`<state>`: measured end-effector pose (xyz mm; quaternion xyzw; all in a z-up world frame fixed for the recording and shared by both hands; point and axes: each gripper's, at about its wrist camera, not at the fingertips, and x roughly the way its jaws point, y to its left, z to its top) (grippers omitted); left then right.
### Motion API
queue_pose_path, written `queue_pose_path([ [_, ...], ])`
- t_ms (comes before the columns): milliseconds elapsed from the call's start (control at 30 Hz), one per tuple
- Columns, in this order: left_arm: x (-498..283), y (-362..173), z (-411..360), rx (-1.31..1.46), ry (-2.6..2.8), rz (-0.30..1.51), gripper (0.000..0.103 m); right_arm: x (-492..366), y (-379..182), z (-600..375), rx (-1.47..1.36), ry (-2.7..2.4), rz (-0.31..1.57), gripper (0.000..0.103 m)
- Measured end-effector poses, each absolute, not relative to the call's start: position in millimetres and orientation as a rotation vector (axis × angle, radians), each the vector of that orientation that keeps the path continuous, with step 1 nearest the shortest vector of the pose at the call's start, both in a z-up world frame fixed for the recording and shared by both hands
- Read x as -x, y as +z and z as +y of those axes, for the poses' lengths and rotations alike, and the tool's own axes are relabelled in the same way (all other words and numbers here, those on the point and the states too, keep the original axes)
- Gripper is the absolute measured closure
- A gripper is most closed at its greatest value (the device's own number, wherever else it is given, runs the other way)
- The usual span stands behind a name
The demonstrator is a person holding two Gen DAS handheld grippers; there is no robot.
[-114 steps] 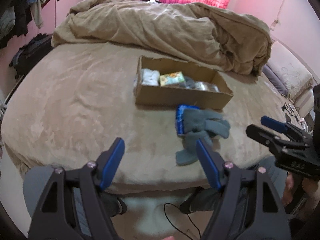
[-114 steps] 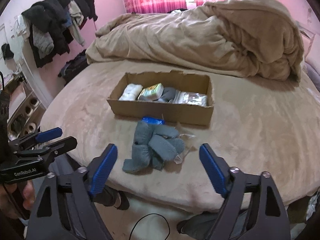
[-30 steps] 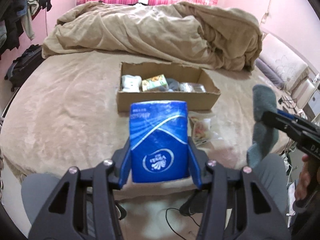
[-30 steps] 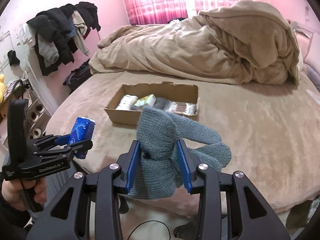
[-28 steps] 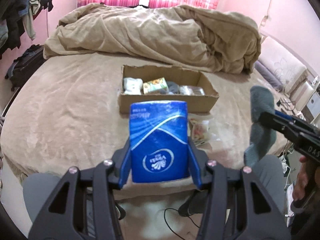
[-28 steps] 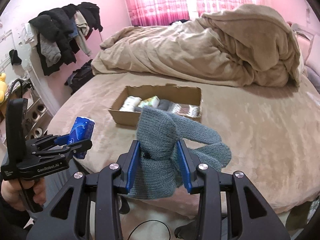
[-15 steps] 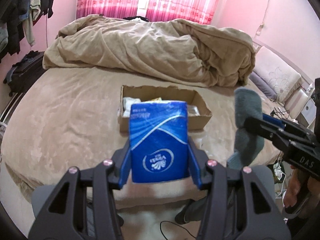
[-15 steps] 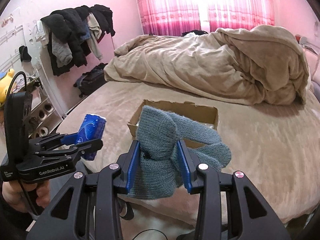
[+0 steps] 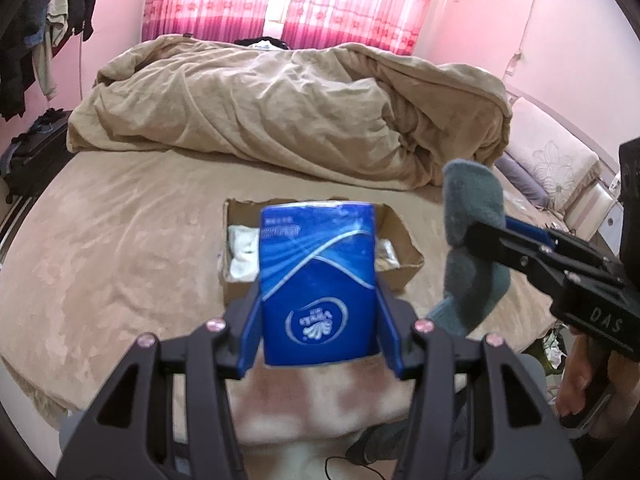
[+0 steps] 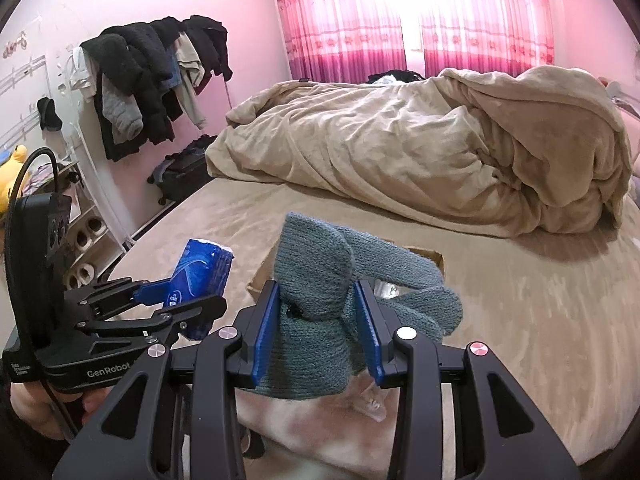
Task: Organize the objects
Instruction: 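Carry the blue pack over the box with the left tool while the right tool carries the grey sock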
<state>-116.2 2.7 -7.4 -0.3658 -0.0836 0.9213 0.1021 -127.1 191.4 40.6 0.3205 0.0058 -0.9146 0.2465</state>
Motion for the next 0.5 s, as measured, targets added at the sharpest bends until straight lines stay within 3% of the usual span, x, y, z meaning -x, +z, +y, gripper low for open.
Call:
queue_pose_path([
  [500, 194.7, -52.2, -1.8, 1.165, 2.718, -0.240, 0.053, 201.4, 3.8, 195.2, -0.933, -2.473, -0.018, 0.063],
])
